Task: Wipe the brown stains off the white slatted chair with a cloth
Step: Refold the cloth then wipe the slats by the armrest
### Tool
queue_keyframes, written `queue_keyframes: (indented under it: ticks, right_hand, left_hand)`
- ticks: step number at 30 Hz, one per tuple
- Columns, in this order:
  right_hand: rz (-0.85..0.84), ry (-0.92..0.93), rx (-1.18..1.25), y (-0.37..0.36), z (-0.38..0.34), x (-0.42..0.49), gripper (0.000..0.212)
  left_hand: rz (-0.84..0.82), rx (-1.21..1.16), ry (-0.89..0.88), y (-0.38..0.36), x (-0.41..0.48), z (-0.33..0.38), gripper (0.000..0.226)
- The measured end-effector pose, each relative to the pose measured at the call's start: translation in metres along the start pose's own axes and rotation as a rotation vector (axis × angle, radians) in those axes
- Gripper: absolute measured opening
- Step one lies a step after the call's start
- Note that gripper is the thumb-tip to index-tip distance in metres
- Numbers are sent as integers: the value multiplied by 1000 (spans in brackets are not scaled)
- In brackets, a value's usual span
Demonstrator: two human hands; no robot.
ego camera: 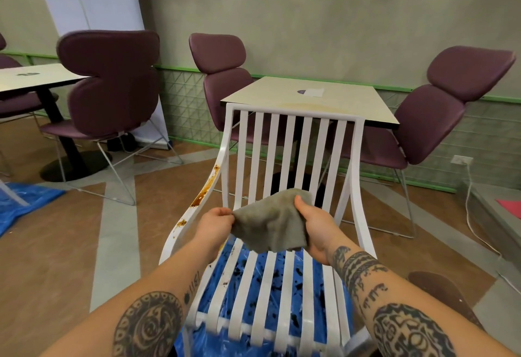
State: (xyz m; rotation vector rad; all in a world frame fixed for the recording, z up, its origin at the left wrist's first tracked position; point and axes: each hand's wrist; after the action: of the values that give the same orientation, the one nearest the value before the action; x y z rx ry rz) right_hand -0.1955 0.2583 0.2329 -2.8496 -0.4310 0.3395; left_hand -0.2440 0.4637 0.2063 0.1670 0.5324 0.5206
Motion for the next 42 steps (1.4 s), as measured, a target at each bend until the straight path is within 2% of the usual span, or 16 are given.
queue_keyframes:
  ticks: [4, 5, 6, 8, 10, 12, 14, 17, 21, 24, 26, 29, 32, 34, 38, 42]
  right_hand:
    - [40, -36, 4, -18, -3, 6, 48]
    - [44, -48, -5, -21, -3, 8, 49]
    - [38, -68, -20, -23, -2, 10, 52]
    - [11, -118, -32, -25, 1, 10, 54]
    - [-22, -176, -17, -24, 5, 10, 51]
    - [-52, -236, 9, -17, 9, 8, 48]
    - [-79, -279, -33, -9, 13, 6, 45]
    - [24, -172, -372, 5, 26, 11, 34]
    - [157, 34, -824, 23, 46, 15, 28]
    - [134, 205, -892, 25, 59, 12, 43]
    - [55, 258, -853, 20, 71, 13, 42]
    - [-85, 148, -726, 4, 82, 9, 48]
    - [-24, 153, -517, -5, 86, 9, 28]
    - [5, 122, -464, -8, 86, 15, 17]
    - [40, 29, -418, -8, 93, 33, 21]
    - [15, -172, -167, -12, 105, 54, 25]
  left_hand:
    - [34, -74, 104, -19, -5, -12, 27]
    - [-34, -149, 168, -23, -10, -14, 23]
    - [-152, -228, 240, -27, -14, -15, 29]
    - [-420, -370, 340, -32, -17, -21, 65]
    - [-594, -517, 386, -36, -15, -28, 85]
    - [-669, -625, 399, -39, -16, -30, 83]
    - [-632, -633, 370, -43, -21, -30, 62]
    - [-462, -530, 301, -51, -19, -33, 34]
    - [-298, -405, 209, -60, -14, -38, 23]
    - [-234, -389, 157, -66, -13, -42, 18]
    - [-260, -436, 190, -68, -12, -44, 21]
    - [-400, -568, 248, -70, -13, -43, 24]
    - [-431, -610, 253, -67, -8, -42, 23]
    - [-364, -518, 194, -65, 3, -44, 22]
    - [-93, -286, 31, -65, 27, -55, 13]
    - [-140, -382, 119, -69, 43, -61, 22]
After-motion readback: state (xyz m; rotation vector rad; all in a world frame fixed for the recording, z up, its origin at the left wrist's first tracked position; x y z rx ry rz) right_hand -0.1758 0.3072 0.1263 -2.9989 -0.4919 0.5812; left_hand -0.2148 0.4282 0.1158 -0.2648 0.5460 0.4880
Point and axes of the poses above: each hand's wrist, its own x-axis towards the middle knuckle, its own y-axis out of the back of the hand, z = x × y, and after that the axes turned 8 degrees about y, right-handed
